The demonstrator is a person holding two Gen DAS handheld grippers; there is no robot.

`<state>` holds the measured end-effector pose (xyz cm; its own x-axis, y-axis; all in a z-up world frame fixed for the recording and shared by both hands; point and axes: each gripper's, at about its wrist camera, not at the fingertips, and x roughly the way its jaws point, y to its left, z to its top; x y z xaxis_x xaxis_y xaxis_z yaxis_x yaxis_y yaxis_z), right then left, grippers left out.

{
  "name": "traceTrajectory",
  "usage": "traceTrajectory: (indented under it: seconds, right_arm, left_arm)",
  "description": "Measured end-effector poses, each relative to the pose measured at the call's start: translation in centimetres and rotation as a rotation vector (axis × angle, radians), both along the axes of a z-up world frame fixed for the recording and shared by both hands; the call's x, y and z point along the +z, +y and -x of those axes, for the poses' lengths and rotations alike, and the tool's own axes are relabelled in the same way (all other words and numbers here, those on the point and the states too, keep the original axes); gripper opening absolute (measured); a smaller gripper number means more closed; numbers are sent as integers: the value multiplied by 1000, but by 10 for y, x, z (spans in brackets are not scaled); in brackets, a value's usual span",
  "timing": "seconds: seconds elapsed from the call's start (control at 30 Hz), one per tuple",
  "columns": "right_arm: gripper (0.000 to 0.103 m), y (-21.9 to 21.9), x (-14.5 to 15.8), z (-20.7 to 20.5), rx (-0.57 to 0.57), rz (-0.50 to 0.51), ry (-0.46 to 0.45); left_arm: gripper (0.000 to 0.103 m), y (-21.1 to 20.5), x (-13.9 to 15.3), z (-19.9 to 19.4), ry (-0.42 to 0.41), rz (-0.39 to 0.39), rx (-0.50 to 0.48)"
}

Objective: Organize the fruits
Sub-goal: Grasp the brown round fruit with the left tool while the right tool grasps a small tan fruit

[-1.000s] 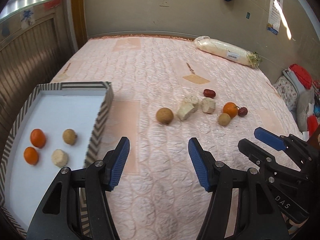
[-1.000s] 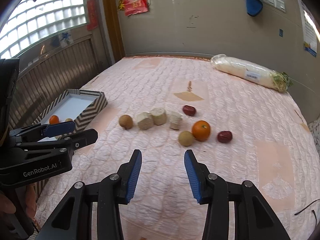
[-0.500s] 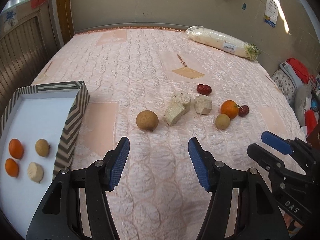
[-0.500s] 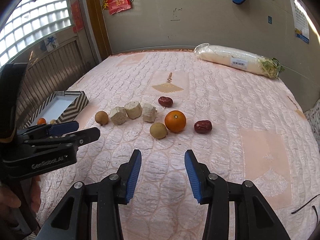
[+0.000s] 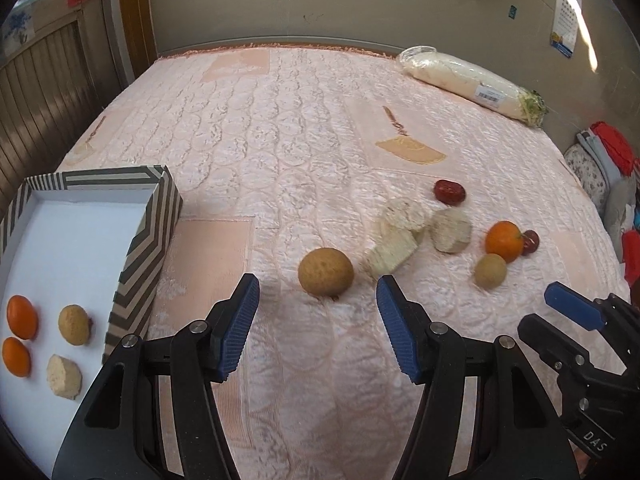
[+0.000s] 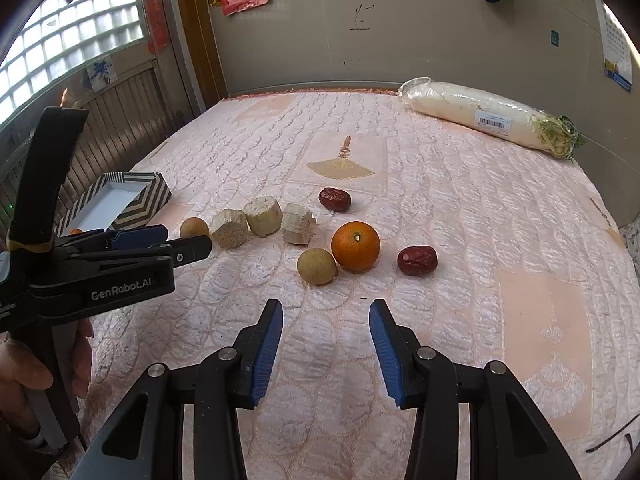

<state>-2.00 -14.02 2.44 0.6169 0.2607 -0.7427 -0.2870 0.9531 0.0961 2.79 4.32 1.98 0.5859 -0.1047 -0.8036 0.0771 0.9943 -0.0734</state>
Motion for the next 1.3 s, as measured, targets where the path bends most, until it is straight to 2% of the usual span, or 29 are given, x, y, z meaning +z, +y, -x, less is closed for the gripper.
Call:
traceTrajectory:
  seconds: [0.13, 0.2, 0.27, 0.3, 0.53, 0.7, 0.73, 0.77, 0.8, 1.07, 1.3]
  right_arm:
    - [43, -1, -4, -7, -1, -1, 9]
    - [43, 0, -7, -11, 3, -6, 15]
    - [43, 2, -9, -15, 12, -6, 20]
    - [43, 4, -10, -16, 16, -5, 21]
    - [43, 11, -18, -33, 17, 17, 32]
    - [43, 12, -20, -44, 16, -21, 32]
    - [40, 13, -20, -45, 13, -20, 31]
    - [26, 14, -19, -45, 13, -18, 30]
    - [25, 14, -19, -44, 19, -21, 33]
    - [24, 20, -7, -20, 29, -30, -7]
    - [24, 40, 9, 3, 61, -37, -39]
  left_arm:
    - [61, 2, -1, -2, -15, -11, 14]
    - [52, 1, -2, -2, -21, -16, 13]
    - [33, 0, -3, -2, -21, -21, 9]
    - [28, -1, -4, -1, -29, -27, 9]
    - [29, -1, -1, 2, -42, -13, 2]
    - [29, -3, 2, 9, -42, 5, -11]
    - [29, -3, 3, 11, -38, 13, -13]
    - [29, -2, 3, 12, -35, 22, -16]
    - [29, -1, 3, 14, -29, 34, -20]
    - [29, 3, 14, 36, -37, 65, -52]
    - [29, 9, 28, 58, -58, 20, -42]
